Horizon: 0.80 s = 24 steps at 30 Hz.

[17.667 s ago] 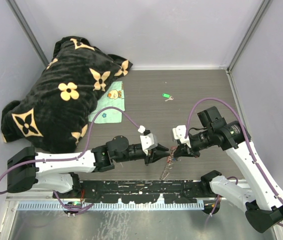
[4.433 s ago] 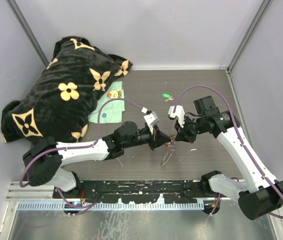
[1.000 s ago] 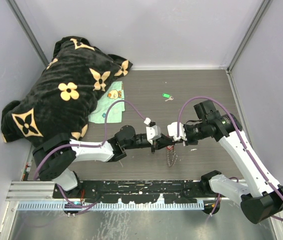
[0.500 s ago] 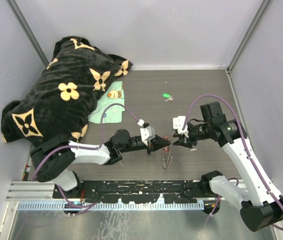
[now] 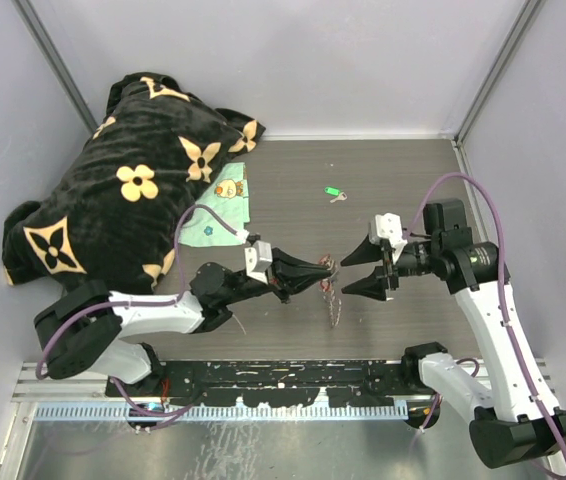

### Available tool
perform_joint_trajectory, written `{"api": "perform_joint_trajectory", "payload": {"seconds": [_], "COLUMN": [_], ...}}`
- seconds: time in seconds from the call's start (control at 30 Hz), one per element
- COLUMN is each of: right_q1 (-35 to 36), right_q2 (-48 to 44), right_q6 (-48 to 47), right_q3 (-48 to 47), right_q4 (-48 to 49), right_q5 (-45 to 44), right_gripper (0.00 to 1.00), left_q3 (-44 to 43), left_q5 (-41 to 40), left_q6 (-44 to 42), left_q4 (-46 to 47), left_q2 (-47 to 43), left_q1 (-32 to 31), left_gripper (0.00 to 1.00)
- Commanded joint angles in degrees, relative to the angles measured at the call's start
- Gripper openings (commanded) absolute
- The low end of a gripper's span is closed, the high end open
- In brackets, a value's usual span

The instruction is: Remove the keys from the keyring

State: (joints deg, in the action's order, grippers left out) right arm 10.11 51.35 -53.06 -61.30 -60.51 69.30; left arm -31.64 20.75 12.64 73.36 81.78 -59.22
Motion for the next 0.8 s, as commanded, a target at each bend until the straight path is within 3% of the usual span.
{"api": "perform_joint_trajectory", "payload": {"seconds": [0.0, 0.33, 0.77], "right_q1": [-0.3, -0.3, -0.3], "right_q2": [1.2, 3.2, 5.3], "right_q6": [4.1, 8.1, 8.6], "right_q3": [-5.7, -12.1, -12.8], "right_q4": [0.8, 2.3, 3.6], "right_q5": [8.7, 18.6, 19.2], "right_gripper": [0.60, 0.51, 0.35], "left_q3": [-0.9, -3.2, -8.3], "left_q5": [-1.7, -2.7, -1.7], "left_q6": [3.1, 8.5, 11.2], "left_q4": [8.6, 8.5, 8.6], "left_q2": [-6.0, -11.7, -7.3], "left_q1": [0.3, 0.3, 0.2], "left_gripper": [0.00, 0.00, 0.00]}}
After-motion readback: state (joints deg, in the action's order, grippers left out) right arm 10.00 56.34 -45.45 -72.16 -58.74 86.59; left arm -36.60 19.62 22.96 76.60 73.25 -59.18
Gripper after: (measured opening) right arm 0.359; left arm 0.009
